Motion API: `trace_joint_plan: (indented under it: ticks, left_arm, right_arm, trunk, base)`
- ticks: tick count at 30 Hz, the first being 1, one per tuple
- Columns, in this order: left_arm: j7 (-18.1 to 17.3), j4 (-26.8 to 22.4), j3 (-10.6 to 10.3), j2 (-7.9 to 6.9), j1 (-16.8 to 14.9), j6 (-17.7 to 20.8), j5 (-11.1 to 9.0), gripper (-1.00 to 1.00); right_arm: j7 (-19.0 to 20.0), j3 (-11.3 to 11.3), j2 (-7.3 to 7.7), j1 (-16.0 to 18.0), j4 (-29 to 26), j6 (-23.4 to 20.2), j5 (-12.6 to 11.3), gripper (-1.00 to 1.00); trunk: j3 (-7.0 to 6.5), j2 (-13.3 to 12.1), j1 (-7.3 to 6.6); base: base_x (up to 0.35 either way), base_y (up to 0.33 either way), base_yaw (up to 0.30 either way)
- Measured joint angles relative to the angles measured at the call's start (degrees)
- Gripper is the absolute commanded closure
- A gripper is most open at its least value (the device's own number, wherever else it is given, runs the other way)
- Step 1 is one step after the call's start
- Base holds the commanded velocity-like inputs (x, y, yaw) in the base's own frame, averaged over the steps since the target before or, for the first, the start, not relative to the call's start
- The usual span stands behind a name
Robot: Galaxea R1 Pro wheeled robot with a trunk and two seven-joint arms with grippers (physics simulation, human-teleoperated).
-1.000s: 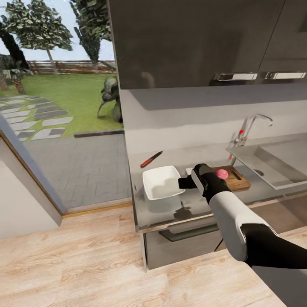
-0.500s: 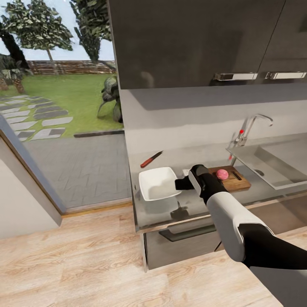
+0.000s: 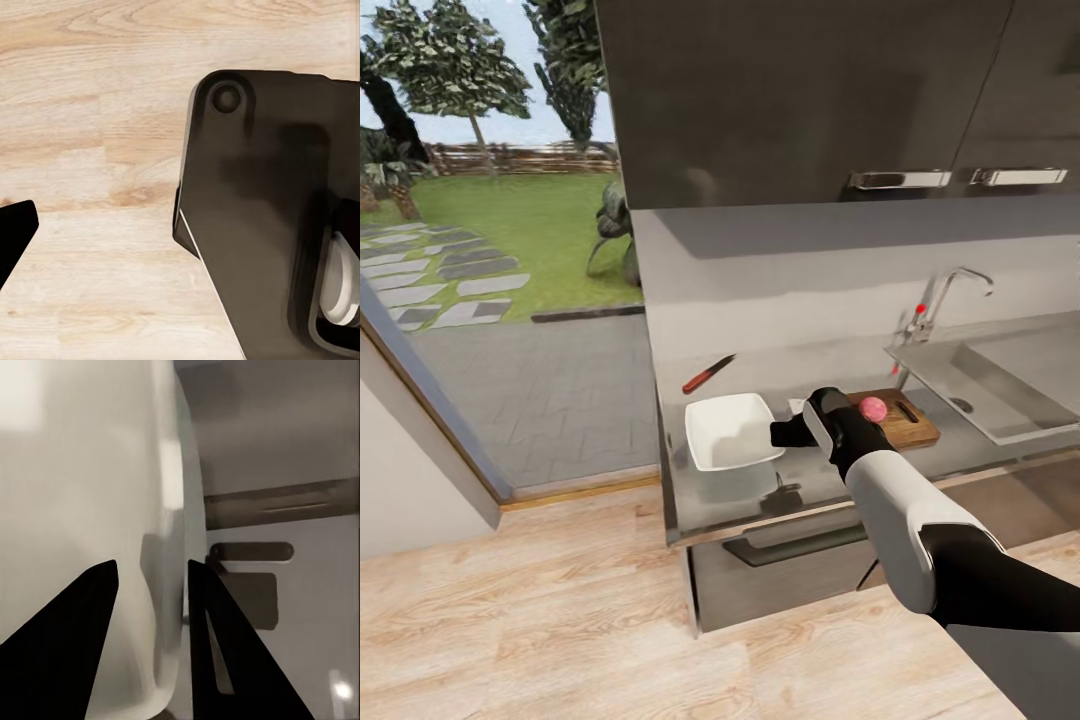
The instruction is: In the kitchen, take the Vidalia onion out of the sink, dice it on the chopping board with the paring knife, put the diced onion into the bowl on the countertop, then place both the paring knife and the chopping board into the sink.
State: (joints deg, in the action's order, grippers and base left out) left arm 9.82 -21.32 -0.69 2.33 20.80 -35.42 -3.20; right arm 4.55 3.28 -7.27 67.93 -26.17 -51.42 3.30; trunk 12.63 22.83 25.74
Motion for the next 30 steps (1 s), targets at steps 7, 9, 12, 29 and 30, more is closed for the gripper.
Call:
trace_joint_plan:
  ticks: [7,9,12,29,30]
  left_arm:
    - [0.0,0.0,0.0,0.00,0.0,0.0,0.0,-1.00]
    - [0.0,0.0,0.0,0.01,0.0,0.0,0.0,-1.00]
    - [0.0,0.0,0.0,0.01,0.0,0.0,0.0,-1.00]
    - [0.0,0.0,0.0,0.02,0.0,0.1,0.0,-1.00]
    - [0.0,0.0,0.0,0.03,0.0,0.1,0.0,-1.00]
  right_arm:
    - [0.0,0.0,0.00,0.0,0.0,0.0,0.0,1.00]
    - [0.1,0.0,-0.02,0.0,0.0,0.0,0.2,1.00]
    - [0.0,0.0,-0.12,0.0,0.0,0.0,0.4,1.00]
    - [-0.1,-0.2,-0.20,0.0,0.0,0.0,2.2,-1.00]
    - [-0.1,-0.2,-0.21,0.0,0.0,0.0,2.2,-1.00]
  trunk:
    - [0.00,0.0,0.00]
    - [0.00,0.0,0.00]
    - [-0.01,0.0,0.00]
    - [0.01,0.0,0.00]
    - [0.01,0.0,0.00]
  base:
    - [0.000,-0.016,0.000]
    - [0.000,-0.001,0.000]
    - [0.000,0.000,0.000]
    - [0.000,0.000,0.000]
    - [0.000,0.000,0.000]
